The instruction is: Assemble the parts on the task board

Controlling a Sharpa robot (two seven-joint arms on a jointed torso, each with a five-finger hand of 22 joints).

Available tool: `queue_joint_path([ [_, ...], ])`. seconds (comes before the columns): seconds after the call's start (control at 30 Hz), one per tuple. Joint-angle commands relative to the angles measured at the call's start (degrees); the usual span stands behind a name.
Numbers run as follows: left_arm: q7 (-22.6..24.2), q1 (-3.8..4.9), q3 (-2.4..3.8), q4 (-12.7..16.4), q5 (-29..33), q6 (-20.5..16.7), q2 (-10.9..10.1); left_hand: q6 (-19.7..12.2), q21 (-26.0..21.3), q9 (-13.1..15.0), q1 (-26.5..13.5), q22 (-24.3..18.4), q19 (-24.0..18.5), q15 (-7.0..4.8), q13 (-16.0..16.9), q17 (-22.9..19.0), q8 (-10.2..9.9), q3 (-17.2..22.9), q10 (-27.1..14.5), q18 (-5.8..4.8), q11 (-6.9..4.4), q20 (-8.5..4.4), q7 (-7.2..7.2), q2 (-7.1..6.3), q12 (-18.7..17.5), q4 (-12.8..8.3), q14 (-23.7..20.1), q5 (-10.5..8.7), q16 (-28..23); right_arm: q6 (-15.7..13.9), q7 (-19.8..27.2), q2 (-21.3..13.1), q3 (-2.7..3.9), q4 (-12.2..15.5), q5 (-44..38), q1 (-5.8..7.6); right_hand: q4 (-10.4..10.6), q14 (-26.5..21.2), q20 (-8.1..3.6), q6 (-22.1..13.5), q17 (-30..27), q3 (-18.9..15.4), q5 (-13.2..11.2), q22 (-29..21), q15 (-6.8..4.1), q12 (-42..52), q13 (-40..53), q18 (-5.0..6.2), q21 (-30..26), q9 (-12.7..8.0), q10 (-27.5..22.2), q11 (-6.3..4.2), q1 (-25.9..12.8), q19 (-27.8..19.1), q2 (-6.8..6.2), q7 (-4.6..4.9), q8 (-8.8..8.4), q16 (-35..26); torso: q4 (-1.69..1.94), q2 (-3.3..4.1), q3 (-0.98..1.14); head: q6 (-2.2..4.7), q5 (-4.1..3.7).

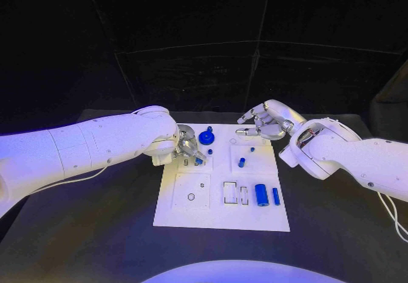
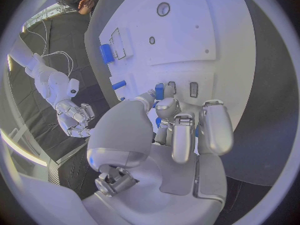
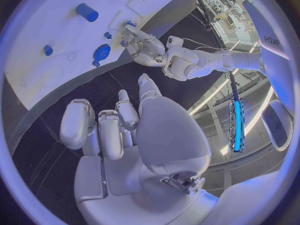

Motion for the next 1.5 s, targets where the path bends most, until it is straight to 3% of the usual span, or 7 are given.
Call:
queue_joint_path([
  [0.03,1.01,0.06,0.03,0.64,0.97,-3.4,-0.44,-0.16,-0.38,0.61,-2.78,0.03,-0.14,0.13,-0.22,15.09,0.8,14.18,0.47,-0.02,0.11,0.33,0.18,-1.7,-0.08,-9.78,6.05,-0.27,0.18,0.43,0.26,0.04,0.04,-0.03,0.09,0.12,-0.18,3.42,-0.21,-0.29,3.77,-0.28,0.39,-0.05,-0.35,0.13,0.04,0.43,-0.34,-0.09,-0.04,-0.37,0.01,0.01,0.52,-0.05,0.13,0.01,-0.02,-0.03,0.07,0.02,0.2],
  [0.3,-0.71,-0.2,0.01,1.95,-0.38,-5.36,-1.66,-0.39,-0.1,1.59,-5.11,0.7,0.12,0.01,0.83,15.09,1.99,18.47,1.09,-0.14,0.11,0.3,0.02,-3.09,0.98,-10.47,6.05,-0.28,0.18,0.53,0.16,-0.08,0.04,-0.12,0.13,0.12,-0.18,3.41,-0.21,-0.3,3.7,-0.31,0.5,-0.13,-0.36,0.11,0.0,0.45,-0.38,-0.1,-0.07,-0.37,0.02,-0.02,0.55,-0.05,0.15,-0.04,0.04,-0.02,0.08,-0.08,0.69],
  [0.7,-2.37,-1.29,-0.02,1.87,-1.57,-4.93,-2.08,-0.45,0.0,1.68,-5.32,0.86,0.19,0.01,0.94,15.09,2.09,18.82,1.13,-0.17,0.11,0.29,0.03,-3.17,1.09,-10.53,6.05,-0.28,0.18,0.7,0.04,-0.03,0.04,-0.25,0.15,0.11,-0.18,3.41,-0.21,-0.3,3.7,-0.31,0.5,-0.13,-0.36,0.11,0.0,0.45,-0.38,-0.1,-0.07,-0.37,0.02,-0.02,0.55,-0.05,0.15,-0.04,-0.2,0.05,0.0,-0.27,0.89],
  [0.93,-2.6,-1.89,-0.02,1.6,-1.97,-5.18,-1.98,-0.49,-0.06,1.71,-5.39,0.76,0.15,0.01,1.0,15.09,2.12,18.92,1.14,-0.15,0.12,0.29,0.03,-3.24,1.15,-10.57,6.05,-0.28,0.18,0.65,-0.15,0.0,0.04,-0.32,0.14,0.11,-0.16,3.39,-0.21,-0.32,3.61,-0.39,0.58,-0.26,-0.35,0.04,-0.08,0.47,-0.44,-0.11,-0.13,-0.36,-0.01,-0.07,0.58,-0.05,0.18,-0.09,-0.16,0.05,0.03,-0.32,0.84],
  [1.5,-2.73,-2.12,-0.02,1.98,-2.17,-4.47,-2.08,-0.57,-0.04,1.8,-5.63,0.81,0.17,0.01,1.08,15.09,2.21,19.15,1.16,-0.15,0.12,0.29,0.04,-3.42,1.25,-10.64,6.05,-0.3,0.18,0.65,-0.42,0.04,0.04,-0.36,0.14,0.11,-0.14,3.39,-0.21,-0.33,3.62,-0.4,0.59,-0.36,-0.35,0.01,-0.12,0.49,-0.49,-0.12,-0.16,-0.36,-0.03,-0.12,0.59,-0.04,0.19,-0.09,-0.16,0.04,0.04,-0.51,0.78],
])
